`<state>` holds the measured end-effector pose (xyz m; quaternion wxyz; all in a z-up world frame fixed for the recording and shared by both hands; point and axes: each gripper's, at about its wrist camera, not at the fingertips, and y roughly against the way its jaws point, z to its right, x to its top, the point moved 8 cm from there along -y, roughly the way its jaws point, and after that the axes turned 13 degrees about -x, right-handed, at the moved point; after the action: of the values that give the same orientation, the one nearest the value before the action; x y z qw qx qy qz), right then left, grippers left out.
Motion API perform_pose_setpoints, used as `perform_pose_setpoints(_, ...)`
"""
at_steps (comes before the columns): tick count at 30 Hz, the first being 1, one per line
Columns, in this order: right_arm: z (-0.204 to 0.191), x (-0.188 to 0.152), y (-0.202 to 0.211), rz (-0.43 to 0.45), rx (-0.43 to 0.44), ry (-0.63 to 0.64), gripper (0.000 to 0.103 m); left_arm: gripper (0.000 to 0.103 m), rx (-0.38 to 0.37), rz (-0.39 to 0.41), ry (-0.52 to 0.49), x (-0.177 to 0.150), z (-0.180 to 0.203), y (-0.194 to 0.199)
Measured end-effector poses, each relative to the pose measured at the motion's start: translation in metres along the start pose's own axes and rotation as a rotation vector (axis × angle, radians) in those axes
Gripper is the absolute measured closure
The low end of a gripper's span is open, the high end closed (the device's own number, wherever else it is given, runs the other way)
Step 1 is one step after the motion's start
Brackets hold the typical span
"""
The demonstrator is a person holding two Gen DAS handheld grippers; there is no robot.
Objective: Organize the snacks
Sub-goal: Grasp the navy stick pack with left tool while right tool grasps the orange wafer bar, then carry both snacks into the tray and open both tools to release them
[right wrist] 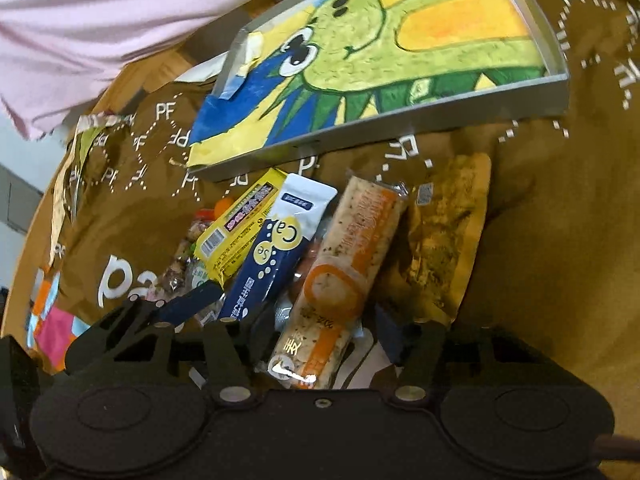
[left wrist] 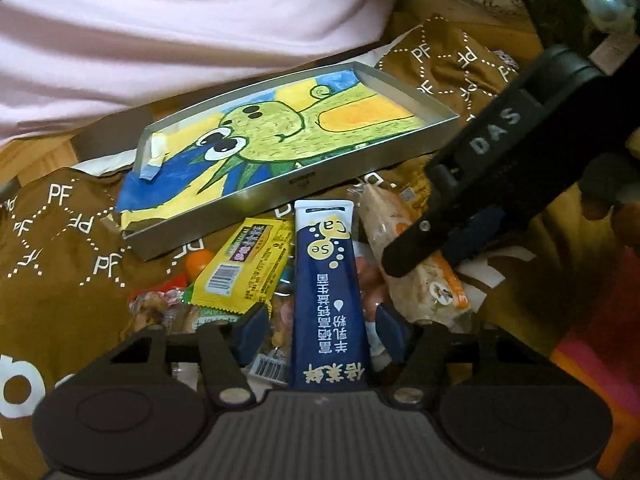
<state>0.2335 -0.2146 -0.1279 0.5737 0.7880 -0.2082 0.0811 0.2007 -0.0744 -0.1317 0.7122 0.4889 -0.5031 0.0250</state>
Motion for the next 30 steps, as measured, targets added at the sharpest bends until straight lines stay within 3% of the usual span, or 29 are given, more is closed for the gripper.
perform_pose_setpoints(6, -0.006, 0.001, -0.008, 0.008, -0.018, -0.015, 0.051, 0.059, 0.010, -0.040, -0.033, -0.001, 0.008, -0.001)
perform_pose_setpoints(9, -0.007, 0.000, -0.007, 0.014, -0.042, 0.004, 0.057, 0.060, 0.021, -0.049, -0.019, -0.001, 0.007, -0.001)
perform_pose_setpoints(16, 0.004, -0.003, -0.004, -0.012, -0.024, -0.088, 0.061, 0.063, 0.062, -0.038, 0.087, 0.000, -0.003, 0.003)
perform_pose_setpoints(24, 0.003, -0.008, 0.016, 0.017, -0.007, -0.076, 0.064, 0.066, 0.029, -0.031, 0.258, 0.001, -0.008, 0.020)
perform_pose_setpoints(30, -0.001, -0.010, 0.034, 0.039, 0.043, -0.061, 0.065, 0.068, -0.036, -0.015, 0.360, -0.001, -0.004, 0.035)
